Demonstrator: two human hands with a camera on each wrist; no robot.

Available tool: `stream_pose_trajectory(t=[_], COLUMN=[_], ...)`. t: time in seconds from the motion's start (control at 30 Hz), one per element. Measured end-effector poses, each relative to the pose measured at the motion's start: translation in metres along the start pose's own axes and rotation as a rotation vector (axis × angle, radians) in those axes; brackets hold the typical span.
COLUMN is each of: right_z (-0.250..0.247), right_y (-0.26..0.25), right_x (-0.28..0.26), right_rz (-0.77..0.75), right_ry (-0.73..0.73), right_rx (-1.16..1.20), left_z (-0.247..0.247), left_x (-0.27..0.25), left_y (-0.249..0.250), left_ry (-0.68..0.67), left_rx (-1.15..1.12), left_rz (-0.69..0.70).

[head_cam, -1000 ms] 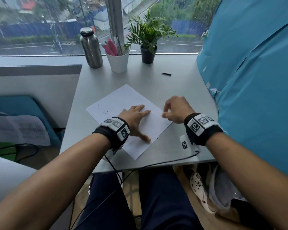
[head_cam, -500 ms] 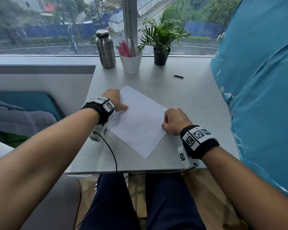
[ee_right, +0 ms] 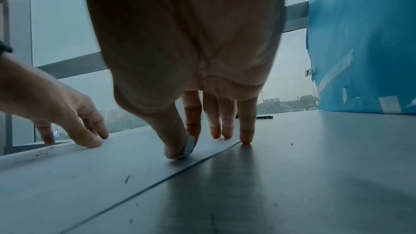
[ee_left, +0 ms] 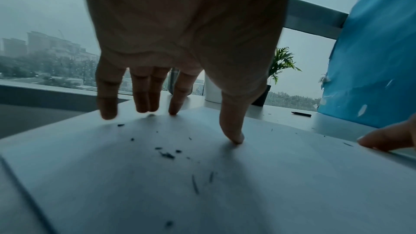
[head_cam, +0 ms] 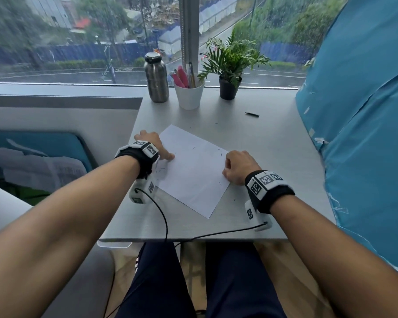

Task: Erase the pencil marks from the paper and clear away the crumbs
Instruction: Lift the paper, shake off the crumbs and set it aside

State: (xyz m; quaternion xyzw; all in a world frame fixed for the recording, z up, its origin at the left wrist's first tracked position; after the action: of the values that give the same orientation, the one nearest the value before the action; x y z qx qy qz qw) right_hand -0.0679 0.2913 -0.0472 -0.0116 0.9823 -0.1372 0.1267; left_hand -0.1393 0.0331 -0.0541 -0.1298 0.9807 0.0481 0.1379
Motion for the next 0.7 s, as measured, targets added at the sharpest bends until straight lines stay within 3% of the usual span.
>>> stream_pose_trajectory(t=[0.13, 0.43, 0.7], right_z=[0.003, 0.001, 0.008], right_y=[-0.002, 0.0, -0.017], right_x=[0.0, -0.002, -0.007], right_rz=[-0.005, -0.014, -0.052], right_ry=[0.018, 0.011, 0.043], right_rx=[0.007, 0.004, 0.0], left_z=[0.007, 0.005, -0.004], left_x=[-0.002, -0.003, -0.025], left_y=[-0.011, -0.047, -0.044], left_ry=[-0.034, 0.03, 0.043], left_rx=[-0.052, -0.1, 0.14], left_rz=[-0.07, -0.154, 0.009])
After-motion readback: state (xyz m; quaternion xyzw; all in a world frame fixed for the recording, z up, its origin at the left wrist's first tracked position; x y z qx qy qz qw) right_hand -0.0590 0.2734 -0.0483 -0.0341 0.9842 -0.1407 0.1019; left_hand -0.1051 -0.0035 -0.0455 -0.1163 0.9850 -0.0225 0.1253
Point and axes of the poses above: each hand's wrist, its own x-axis towards the middle knuckle, its own z-axis out of the palm, y = z × x, the point moved 6 cm from there along x, towards the middle knuckle, and after that the axes turned 1 degree about -x, right-handed, at the moved point
